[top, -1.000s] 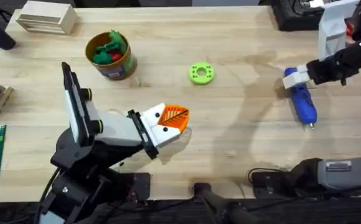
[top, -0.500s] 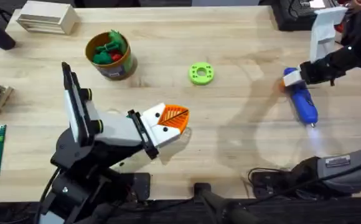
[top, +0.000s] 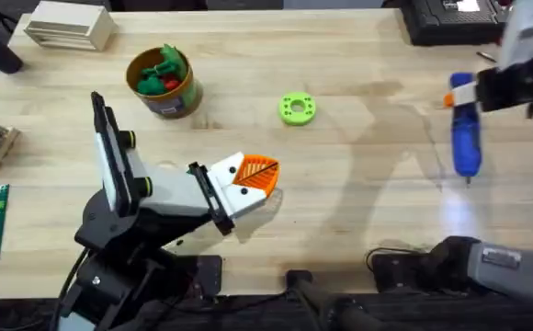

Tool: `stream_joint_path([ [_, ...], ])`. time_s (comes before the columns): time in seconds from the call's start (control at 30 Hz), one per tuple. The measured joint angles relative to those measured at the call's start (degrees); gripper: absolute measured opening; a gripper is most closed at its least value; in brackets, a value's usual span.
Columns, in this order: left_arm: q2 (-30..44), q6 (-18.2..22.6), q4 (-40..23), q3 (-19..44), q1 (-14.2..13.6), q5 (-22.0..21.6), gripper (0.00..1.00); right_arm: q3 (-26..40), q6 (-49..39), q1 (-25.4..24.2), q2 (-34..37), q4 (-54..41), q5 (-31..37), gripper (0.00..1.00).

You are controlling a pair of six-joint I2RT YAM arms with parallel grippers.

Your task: Pick up the gripper from the table and insert it into the empty holder that is missing its gripper. Then pick up a screw, insert it into the mounting hole, and use the screwdriver to tighten it. Finally, clean up the table by picking up the vegetable and placing it into the bucket.

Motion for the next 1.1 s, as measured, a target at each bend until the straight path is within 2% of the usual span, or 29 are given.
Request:
stream_joint_path([
  [0.17, 0.00, 0.00, -0.02, 0.00, 0.00, 0.01, 0.005, -0.09, 2.60, -0.24, -11.78, 0.16, -1.07, 0.031],
  [0.2, 0.02, 0.00, -0.02, 0.00, 0.00, 0.01, 0.005, -0.83, 4.99, -0.24, -19.01, 2.18, -3.17, 0.031],
  [0.4, 0.00, 0.00, -0.02, 0.00, 0.00, 0.01, 0.005, -7.50, 10.30, 0.60, -35.37, 7.83, -9.66, 0.031],
  [0.5, 0.00, 0.00, -0.02, 0.00, 0.00, 0.01, 0.005, -12.20, 12.73, 3.52, -42.79, 13.55, -14.74, 0.031],
  [0.53, 0.00, 0.00, -0.02, 0.00, 0.00, 0.01, 0.005, -16.14, 17.55, 7.81, -48.18, 22.41, -19.63, 0.031],
  [0.57, 0.02, 0.00, -0.02, 0.00, 0.00, 0.01, 0.005, -17.38, 20.08, 9.77, -49.52, 26.26, -21.05, 0.031],
  [0.77, 0.00, 0.00, -0.02, 0.00, 0.00, 0.01, 0.005, -21.41, 31.85, 22.75, -49.88, 41.74, -24.73, 0.031],
  [1.1, 0.00, 0.00, -0.02, 0.00, 0.00, -0.01, 0.005, -22.43, 36.97, 48.90, -39.86, 63.70, -26.18, 0.031],
])
